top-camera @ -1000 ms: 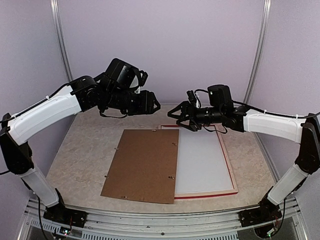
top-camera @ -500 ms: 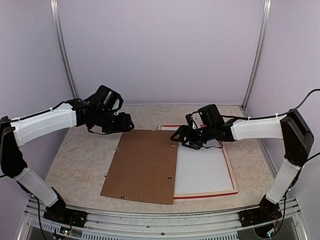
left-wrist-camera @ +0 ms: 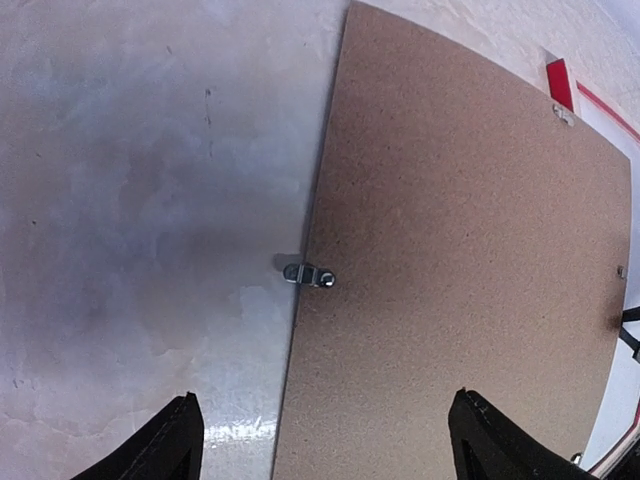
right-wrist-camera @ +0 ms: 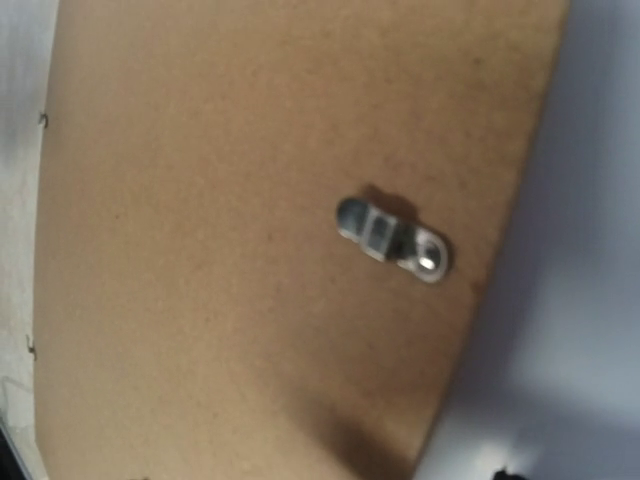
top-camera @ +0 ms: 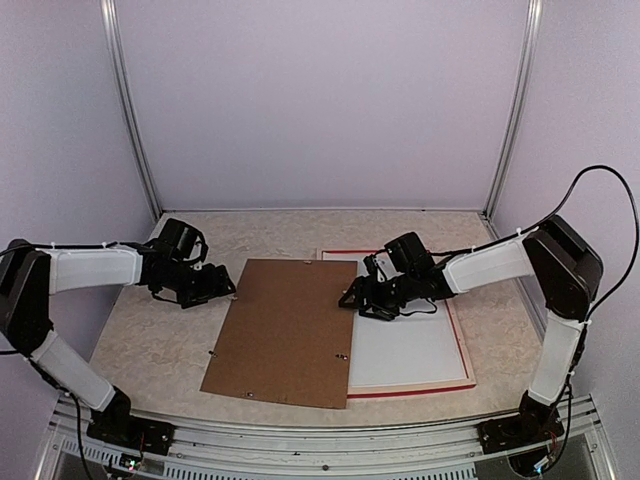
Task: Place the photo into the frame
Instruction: Turn over the backboard at the center of the board, then pick up the backboard from the center of the board.
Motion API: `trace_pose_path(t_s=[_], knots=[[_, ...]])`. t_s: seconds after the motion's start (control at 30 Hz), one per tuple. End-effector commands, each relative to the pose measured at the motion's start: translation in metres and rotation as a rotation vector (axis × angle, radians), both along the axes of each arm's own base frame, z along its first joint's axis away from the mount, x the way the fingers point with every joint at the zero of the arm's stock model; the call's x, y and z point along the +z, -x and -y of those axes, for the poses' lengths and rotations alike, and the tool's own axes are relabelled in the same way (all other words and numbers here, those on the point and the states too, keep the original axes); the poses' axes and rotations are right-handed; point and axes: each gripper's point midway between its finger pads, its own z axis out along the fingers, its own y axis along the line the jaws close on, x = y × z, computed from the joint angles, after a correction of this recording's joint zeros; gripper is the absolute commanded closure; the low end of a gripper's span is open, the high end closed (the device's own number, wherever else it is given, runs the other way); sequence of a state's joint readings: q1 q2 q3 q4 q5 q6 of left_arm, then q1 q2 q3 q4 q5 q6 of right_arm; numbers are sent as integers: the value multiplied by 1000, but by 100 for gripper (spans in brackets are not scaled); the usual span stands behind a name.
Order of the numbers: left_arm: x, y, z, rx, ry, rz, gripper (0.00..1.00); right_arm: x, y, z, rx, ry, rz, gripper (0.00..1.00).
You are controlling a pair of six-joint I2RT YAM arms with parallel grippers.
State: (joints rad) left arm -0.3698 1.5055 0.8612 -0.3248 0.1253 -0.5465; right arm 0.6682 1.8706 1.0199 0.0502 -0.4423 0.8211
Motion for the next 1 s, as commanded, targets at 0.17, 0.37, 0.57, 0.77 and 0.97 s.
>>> trace_pose_path(t_s=[0.17, 0.37, 0.57, 0.77, 0.97], knots=[[-29, 0, 15, -45, 137, -46, 15, -13, 5, -14, 25, -53, -31, 30], [-44, 8, 22, -67, 178, -83, 17, -9, 9, -22, 37, -132, -45, 39], [-55, 21, 25, -68, 233, -109, 25, -1, 10, -29, 45, -195, -59, 52], [-53, 28, 27, -63, 277, -96, 30, 8, 8, -33, 43, -233, -47, 65], [-47, 35, 29, -70, 304, -84, 34, 18, 4, -38, 41, -273, -33, 80]])
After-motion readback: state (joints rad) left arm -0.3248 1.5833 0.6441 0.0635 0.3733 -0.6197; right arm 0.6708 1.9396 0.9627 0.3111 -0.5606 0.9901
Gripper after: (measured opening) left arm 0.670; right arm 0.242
